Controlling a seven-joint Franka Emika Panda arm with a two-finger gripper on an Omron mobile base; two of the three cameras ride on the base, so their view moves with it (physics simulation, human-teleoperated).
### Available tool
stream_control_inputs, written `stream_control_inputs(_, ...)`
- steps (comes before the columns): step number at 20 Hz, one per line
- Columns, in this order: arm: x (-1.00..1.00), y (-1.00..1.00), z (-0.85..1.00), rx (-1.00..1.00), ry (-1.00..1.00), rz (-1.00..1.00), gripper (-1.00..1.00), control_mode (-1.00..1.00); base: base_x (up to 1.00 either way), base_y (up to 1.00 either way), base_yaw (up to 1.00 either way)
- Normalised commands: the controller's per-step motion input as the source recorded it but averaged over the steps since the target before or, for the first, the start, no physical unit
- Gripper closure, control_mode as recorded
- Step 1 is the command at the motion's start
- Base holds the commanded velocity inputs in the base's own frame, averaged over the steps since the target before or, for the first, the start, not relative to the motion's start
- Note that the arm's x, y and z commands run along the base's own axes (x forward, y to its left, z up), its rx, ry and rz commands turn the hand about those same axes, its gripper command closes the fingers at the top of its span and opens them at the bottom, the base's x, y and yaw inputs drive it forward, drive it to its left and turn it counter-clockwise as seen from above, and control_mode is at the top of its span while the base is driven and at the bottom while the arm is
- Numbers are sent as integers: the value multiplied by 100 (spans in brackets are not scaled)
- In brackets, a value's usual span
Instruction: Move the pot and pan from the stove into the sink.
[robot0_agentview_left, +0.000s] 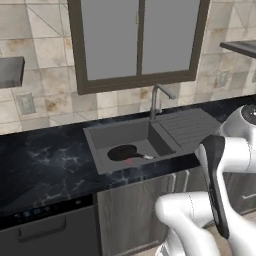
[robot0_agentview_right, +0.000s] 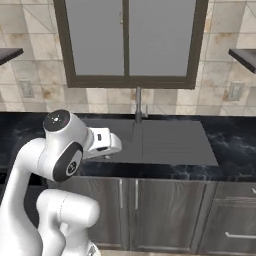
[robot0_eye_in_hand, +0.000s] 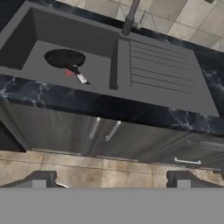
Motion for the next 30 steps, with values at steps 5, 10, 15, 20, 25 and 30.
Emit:
stream_control_inputs(5,0,0,0,0,0,0,-100,100,-41,-36,-23)
stream_control_inputs(10,0,0,0,0,0,0,-100,100,3,-17,-48)
stream_control_inputs(15,0,0,0,0,0,0,-100,100,2,-14,-49)
stream_control_inputs(20,0,0,0,0,0,0,-100,100,2,-14,-49)
stream_control_inputs(25,0,0,0,0,0,0,-100,100,1,-13,-49)
stream_control_inputs(30,0,0,0,0,0,0,-100,100,0,-12,-49)
